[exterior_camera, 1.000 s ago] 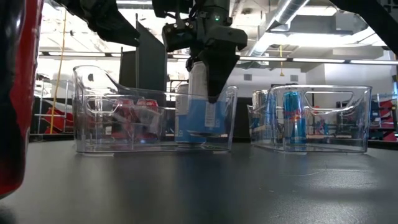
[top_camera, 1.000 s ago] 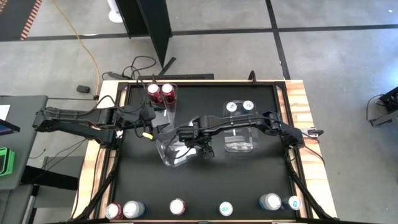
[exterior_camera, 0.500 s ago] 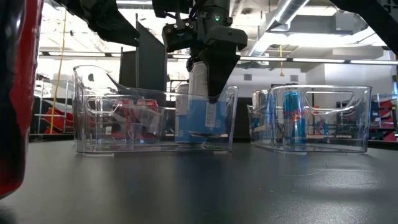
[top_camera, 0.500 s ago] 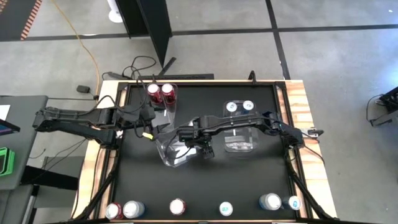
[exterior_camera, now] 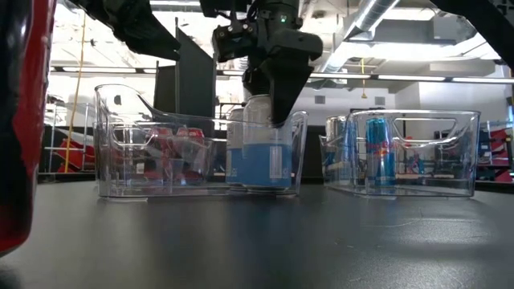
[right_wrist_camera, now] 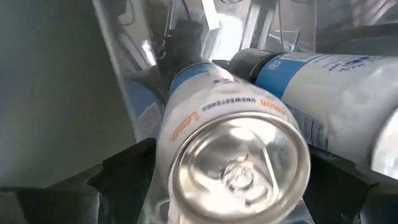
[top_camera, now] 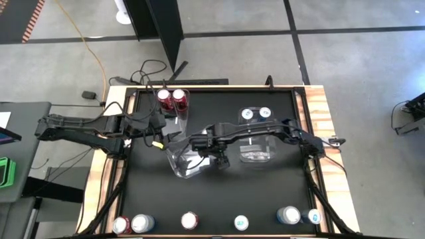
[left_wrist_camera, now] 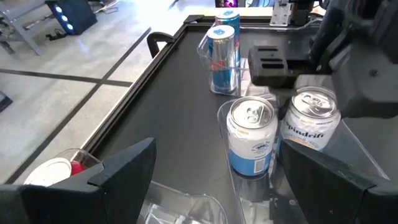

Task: Sort soda cans
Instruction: Put the top white blue soda can into the middle transparent bin, then put the right white blue soda can into the middle transparent bin

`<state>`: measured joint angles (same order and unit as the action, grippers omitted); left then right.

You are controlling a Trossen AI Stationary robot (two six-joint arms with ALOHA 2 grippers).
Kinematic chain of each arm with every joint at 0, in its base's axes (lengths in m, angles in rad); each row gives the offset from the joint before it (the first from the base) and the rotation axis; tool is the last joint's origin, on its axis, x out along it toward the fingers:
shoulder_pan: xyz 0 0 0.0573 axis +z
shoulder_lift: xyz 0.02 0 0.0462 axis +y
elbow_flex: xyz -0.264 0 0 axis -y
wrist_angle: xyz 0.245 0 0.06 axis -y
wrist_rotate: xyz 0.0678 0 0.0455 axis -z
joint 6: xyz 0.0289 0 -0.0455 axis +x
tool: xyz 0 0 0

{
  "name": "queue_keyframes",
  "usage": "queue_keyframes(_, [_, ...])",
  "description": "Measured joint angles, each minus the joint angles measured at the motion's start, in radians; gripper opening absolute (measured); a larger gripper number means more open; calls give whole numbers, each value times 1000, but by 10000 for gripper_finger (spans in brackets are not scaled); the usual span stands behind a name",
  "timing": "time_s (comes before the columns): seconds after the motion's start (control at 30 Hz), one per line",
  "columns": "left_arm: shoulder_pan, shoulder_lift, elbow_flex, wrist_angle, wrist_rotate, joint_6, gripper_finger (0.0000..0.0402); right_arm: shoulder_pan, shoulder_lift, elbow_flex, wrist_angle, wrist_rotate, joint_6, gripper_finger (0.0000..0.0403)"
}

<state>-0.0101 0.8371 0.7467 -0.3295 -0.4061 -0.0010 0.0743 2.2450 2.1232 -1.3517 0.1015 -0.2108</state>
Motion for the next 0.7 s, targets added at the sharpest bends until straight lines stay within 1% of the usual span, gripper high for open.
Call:
queue_keyframes(0.17, [0,0,0,-2,0,0,335,4,-6,44,-41,2,0,377])
queue_keyframes(0.5, [0,0,0,-2,0,-1,335,5,-8,225,-111,5,4,377])
queue_keyframes(0.63, [-4,0,0,-4,0,-9,335,0,-63,208,-118,6,44,376])
queue_keyframes(0.7, [-10,0,0,-6,0,-11,335,-7,-104,207,-126,6,91,376])
